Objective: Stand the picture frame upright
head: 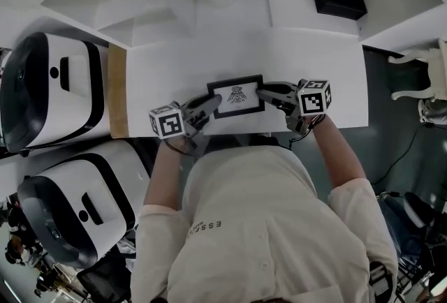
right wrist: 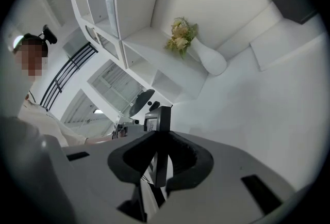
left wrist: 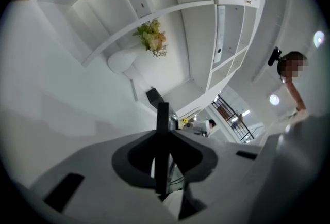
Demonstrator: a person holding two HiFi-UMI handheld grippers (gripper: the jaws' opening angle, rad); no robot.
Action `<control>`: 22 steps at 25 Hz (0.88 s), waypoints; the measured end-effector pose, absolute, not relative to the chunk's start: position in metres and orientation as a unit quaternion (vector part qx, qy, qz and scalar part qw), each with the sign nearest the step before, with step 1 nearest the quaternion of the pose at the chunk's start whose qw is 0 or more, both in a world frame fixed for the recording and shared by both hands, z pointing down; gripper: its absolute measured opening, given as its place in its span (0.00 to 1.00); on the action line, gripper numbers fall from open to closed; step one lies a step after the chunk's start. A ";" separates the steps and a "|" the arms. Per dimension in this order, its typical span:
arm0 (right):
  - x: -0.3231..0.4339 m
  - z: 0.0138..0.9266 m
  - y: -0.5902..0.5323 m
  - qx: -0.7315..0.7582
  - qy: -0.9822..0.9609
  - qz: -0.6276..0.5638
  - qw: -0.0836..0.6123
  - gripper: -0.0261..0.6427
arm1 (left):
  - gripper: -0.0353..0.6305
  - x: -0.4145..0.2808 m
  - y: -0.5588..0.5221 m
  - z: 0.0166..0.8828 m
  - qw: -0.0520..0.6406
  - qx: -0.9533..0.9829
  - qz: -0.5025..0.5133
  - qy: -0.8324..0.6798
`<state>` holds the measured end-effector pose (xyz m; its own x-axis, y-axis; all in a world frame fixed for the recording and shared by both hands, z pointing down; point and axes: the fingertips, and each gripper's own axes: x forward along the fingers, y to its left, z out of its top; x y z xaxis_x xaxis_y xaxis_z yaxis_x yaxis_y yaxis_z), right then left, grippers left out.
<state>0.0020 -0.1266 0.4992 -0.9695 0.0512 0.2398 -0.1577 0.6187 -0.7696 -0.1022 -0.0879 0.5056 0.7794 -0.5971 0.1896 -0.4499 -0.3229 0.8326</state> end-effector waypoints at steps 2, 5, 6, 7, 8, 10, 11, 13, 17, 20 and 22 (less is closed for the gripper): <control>-0.014 0.500 -0.130 0.042 -0.896 0.425 0.124 0.17 | 0.17 -0.118 -0.093 0.504 0.466 0.821 -0.052 -0.326; -0.038 0.499 -0.137 0.056 -0.902 0.408 0.127 0.17 | 0.17 -0.142 -0.102 0.505 0.444 0.832 -0.021 -0.332; -0.046 0.498 -0.140 0.062 -0.904 0.403 0.127 0.17 | 0.17 -0.150 -0.106 0.505 0.439 0.834 -0.016 -0.332; -0.054 0.498 -0.143 0.067 -0.905 0.399 0.128 0.17 | 0.17 -0.158 -0.110 0.506 0.437 0.836 -0.012 -0.332; -0.061 0.498 -0.147 0.073 -0.906 0.396 0.129 0.17 | 0.17 -0.165 -0.114 0.506 0.435 0.838 -0.010 -0.331; -0.074 0.500 -0.153 0.085 -0.907 0.391 0.135 0.17 | 0.17 -0.179 -0.122 0.509 0.431 0.840 -0.004 -0.329; -0.081 0.502 -0.155 0.091 -0.907 0.388 0.139 0.17 | 0.17 -0.186 -0.125 0.510 0.429 0.842 0.000 -0.328; -0.095 0.506 -0.160 0.101 -0.907 0.381 0.148 0.17 | 0.17 -0.200 -0.130 0.514 0.425 0.844 0.008 -0.328; -0.121 0.512 -0.174 0.122 -0.908 0.365 0.164 0.17 | 0.17 -0.225 -0.145 0.518 0.409 0.849 0.021 -0.334; -0.138 0.517 -0.185 0.136 -0.909 0.352 0.179 0.17 | 0.17 -0.242 -0.157 0.523 0.390 0.854 0.031 -0.343; -0.149 0.521 -0.194 0.145 -0.909 0.344 0.187 0.17 | 0.18 -0.252 -0.166 0.527 0.379 0.855 0.038 -0.352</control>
